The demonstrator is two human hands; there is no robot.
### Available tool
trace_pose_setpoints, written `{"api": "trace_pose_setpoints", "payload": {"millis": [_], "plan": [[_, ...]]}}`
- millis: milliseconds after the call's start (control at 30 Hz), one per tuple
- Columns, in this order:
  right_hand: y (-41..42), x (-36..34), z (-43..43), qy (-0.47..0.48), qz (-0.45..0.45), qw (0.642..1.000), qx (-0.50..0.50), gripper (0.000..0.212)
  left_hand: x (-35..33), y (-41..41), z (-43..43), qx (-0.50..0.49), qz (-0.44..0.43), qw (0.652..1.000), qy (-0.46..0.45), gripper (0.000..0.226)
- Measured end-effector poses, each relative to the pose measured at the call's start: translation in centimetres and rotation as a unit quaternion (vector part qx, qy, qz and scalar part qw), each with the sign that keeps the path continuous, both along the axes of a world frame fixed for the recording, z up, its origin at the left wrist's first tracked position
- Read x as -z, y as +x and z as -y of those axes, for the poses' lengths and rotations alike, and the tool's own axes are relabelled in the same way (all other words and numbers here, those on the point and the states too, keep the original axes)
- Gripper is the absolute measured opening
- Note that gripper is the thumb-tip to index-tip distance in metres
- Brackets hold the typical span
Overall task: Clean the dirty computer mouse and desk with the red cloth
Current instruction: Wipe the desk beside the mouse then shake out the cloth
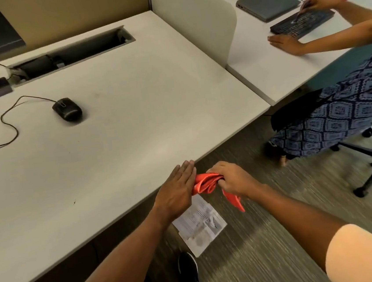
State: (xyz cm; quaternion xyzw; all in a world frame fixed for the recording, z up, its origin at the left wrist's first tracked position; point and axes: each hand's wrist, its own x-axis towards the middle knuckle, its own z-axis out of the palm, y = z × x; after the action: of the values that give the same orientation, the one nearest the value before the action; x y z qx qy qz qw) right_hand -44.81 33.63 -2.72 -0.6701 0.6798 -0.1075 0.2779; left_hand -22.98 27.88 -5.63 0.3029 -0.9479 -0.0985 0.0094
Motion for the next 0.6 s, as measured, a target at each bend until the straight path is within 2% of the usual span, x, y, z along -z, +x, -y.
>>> {"api": "trace_pose_setpoints", "payload": {"millis": [133, 233, 300, 367, 433, 467, 533, 600], "plan": [[0.2, 0.5, -0.5, -0.007, -0.003, 1.0, 0.022, 0.032, -0.5, 0.1, 0.0, 0.031, -0.02, 0.999, 0.007, 0.07], [0.1, 0.7, -0.5, -0.003, 0.006, 0.999, 0.048, 0.029, -0.6, 0.3, -0.2, 0.004, -0.047, 0.999, 0.011, 0.067], [0.0, 0.3, -0.3, 0.043, 0.028, 0.997, 0.064, 0.024, -0.7, 0.3, -0.3, -0.013, -0.062, 0.998, 0.02, 0.065], [-0.4, -0.7, 0.0, 0.106, 0.097, 0.986, 0.087, 0.018, -0.9, 0.1, -0.4, -0.027, -0.088, 0.995, 0.03, 0.062], [-1.2, -1.9, 0.1, 0.168, 0.191, 0.96, 0.12, 0.011, -1.7, -0.2, -0.3, -0.042, -0.119, 0.99, 0.056, 0.059], [-1.7, -2.5, 0.3, 0.191, 0.24, 0.942, 0.138, 0.015, -2.1, -0.3, 0.0, -0.054, -0.139, 0.986, 0.074, 0.057], [-2.6, -3.3, 0.7, 0.237, 0.338, 0.898, 0.155, 0.028, -3.3, -0.7, 0.6, -0.098, -0.184, 0.969, 0.133, 0.056], [-2.6, -4.0, 1.4, 0.27, 0.427, 0.849, 0.157, 0.042, -4.7, -1.0, 1.4, -0.156, -0.234, 0.933, 0.223, 0.055]]}}
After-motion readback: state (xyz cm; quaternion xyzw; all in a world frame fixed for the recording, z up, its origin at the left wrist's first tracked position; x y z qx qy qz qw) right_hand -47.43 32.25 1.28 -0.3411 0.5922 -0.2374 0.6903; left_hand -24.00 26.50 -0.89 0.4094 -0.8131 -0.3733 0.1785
